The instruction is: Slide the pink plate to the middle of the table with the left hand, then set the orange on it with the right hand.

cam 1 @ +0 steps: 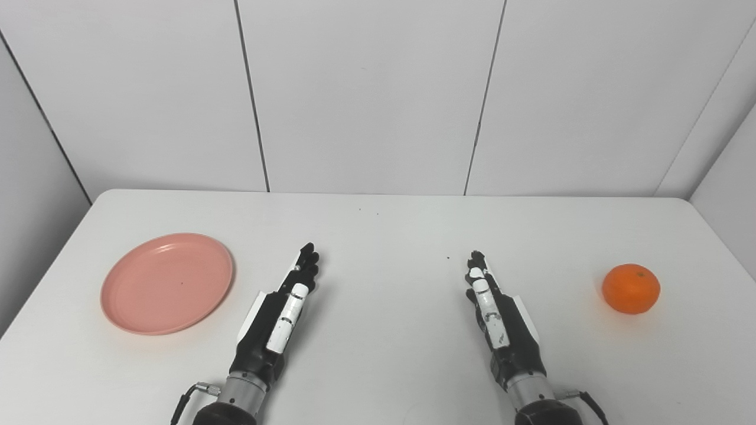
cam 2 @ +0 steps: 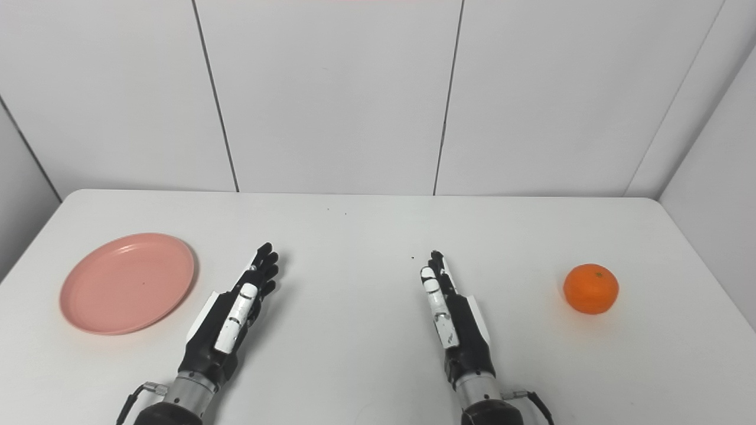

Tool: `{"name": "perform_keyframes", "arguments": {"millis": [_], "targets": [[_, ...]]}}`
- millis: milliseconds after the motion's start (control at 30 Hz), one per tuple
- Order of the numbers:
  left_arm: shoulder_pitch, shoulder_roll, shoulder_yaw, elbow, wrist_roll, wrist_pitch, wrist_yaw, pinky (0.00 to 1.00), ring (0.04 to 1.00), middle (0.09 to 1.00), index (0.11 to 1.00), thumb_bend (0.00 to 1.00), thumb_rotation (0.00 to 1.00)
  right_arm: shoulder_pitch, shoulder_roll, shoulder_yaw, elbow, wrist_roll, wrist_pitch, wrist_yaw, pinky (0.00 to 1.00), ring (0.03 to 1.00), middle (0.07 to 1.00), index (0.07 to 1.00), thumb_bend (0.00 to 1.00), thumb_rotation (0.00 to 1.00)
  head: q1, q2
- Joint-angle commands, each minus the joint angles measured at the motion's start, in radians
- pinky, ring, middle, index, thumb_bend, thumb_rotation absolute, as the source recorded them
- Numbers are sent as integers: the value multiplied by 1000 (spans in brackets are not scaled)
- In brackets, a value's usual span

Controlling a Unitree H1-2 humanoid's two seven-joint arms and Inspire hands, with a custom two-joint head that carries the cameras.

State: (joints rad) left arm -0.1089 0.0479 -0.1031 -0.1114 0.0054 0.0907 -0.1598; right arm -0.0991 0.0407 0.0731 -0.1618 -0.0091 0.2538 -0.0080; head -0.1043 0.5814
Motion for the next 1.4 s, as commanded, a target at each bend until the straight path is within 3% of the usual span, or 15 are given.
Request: {"name": "perform_keyframes", "arguments": {"millis": [0, 233, 433, 633, 767, 1000, 1367], "targets": [[-17, -9, -3, -31, -3, -14, 5, 1000, 1000, 1000, 1000, 474, 1000, -19, 0, 0, -26, 0, -43, 8, 1000, 1000, 1000, 1000, 256, 1000, 2, 0], [-19, -15, -4, -18, -7, -26, 6, 1000, 1000, 1000, 1000, 468, 1000, -19, -11, -2, -22, 13, -47, 22, 1000, 1000, 1000, 1000, 261, 1000, 42, -11], [-19, -49, -19, 2, 4, -48, 14, 1000, 1000, 1000, 1000, 436, 1000, -9, -36, -22, -40, 45, -32, 47, 1000, 1000, 1000, 1000, 265, 1000, 154, -34], [-18, -88, -55, 32, 53, -69, 45, 1000, 1000, 1000, 1000, 405, 1000, -3, -79, -53, -23, 97, -59, 88, 1000, 1000, 1000, 1000, 252, 1000, 279, -74], [-22, -107, -69, 47, 73, -63, 57, 1000, 1000, 1000, 1000, 410, 1000, 2, -98, -61, -15, 107, -79, 106, 1000, 1000, 1000, 1000, 237, 1000, 320, -91], [-24, -127, -86, 55, 104, -39, 76, 1000, 1000, 1000, 1000, 403, 1000, 8, -121, -68, 8, 121, -118, 132, 1000, 1000, 1000, 1000, 255, 1000, 361, -113], [-27, -125, -88, 57, 112, -29, 77, 1000, 1000, 1000, 1000, 425, 1000, 12, -123, -63, -4, 113, -105, 133, 1000, 1000, 1000, 1000, 264, 1000, 358, -114]]}}
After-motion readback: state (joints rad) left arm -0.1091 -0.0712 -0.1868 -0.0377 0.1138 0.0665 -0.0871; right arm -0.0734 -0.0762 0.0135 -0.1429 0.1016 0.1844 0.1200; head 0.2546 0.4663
